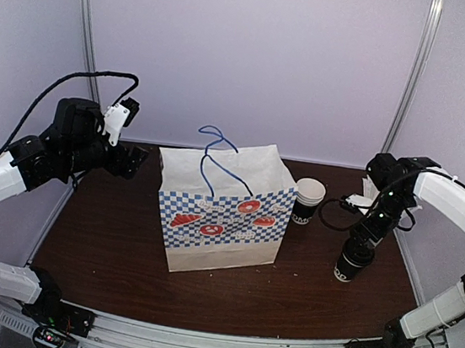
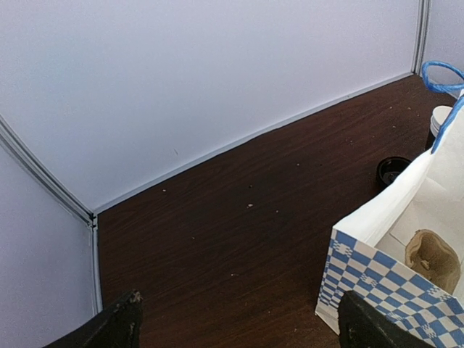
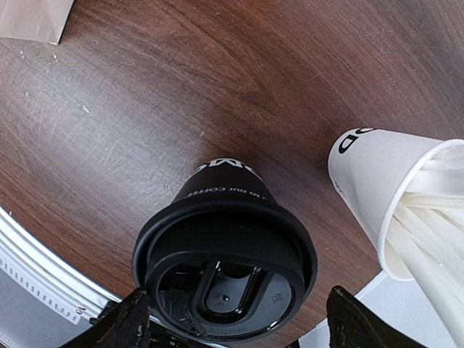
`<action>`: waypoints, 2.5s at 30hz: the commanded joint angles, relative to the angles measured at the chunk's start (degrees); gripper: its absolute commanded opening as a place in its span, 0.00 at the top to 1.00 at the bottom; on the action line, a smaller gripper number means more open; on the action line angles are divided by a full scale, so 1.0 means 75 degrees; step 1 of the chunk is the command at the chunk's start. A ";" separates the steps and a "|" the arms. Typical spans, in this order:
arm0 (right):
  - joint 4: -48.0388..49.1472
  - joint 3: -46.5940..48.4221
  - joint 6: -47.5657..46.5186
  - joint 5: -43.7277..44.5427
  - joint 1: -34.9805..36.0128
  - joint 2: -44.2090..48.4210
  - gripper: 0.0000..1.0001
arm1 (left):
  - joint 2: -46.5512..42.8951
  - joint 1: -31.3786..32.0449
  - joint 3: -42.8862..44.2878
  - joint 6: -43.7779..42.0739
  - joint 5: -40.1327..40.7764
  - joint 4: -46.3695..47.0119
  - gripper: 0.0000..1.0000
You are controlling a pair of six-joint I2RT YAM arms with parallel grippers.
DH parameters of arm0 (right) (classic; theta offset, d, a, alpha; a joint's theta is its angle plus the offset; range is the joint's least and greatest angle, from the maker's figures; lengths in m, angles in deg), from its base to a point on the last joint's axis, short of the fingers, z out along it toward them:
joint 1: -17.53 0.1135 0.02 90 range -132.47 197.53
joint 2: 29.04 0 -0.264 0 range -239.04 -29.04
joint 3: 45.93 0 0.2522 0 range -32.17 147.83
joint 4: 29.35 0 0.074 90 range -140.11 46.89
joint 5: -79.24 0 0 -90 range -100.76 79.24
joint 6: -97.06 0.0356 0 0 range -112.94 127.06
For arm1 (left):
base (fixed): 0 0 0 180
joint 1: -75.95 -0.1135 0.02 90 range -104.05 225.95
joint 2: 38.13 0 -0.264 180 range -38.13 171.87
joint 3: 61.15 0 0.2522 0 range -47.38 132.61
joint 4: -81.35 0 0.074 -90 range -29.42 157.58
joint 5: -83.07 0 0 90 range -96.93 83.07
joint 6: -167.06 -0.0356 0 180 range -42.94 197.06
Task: Pack the takeout coffee
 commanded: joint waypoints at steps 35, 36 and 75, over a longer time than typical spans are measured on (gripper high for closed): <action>-0.0035 -0.0279 0.0098 -0.0234 -0.0211 0.0232 0.18 | 0.0100 -0.0048 -0.0003 -0.0020 -0.0230 0.0362 0.06; -0.0021 -0.0267 0.0098 -0.0263 -0.0210 0.0210 0.18 | 0.0091 -0.0048 -0.0006 -0.0023 -0.0228 0.0366 0.06; -0.0428 0.0182 -0.0194 -0.1049 -0.0200 0.0123 0.31 | 0.0452 -0.0048 0.1076 -0.0113 -0.0931 -0.0471 0.06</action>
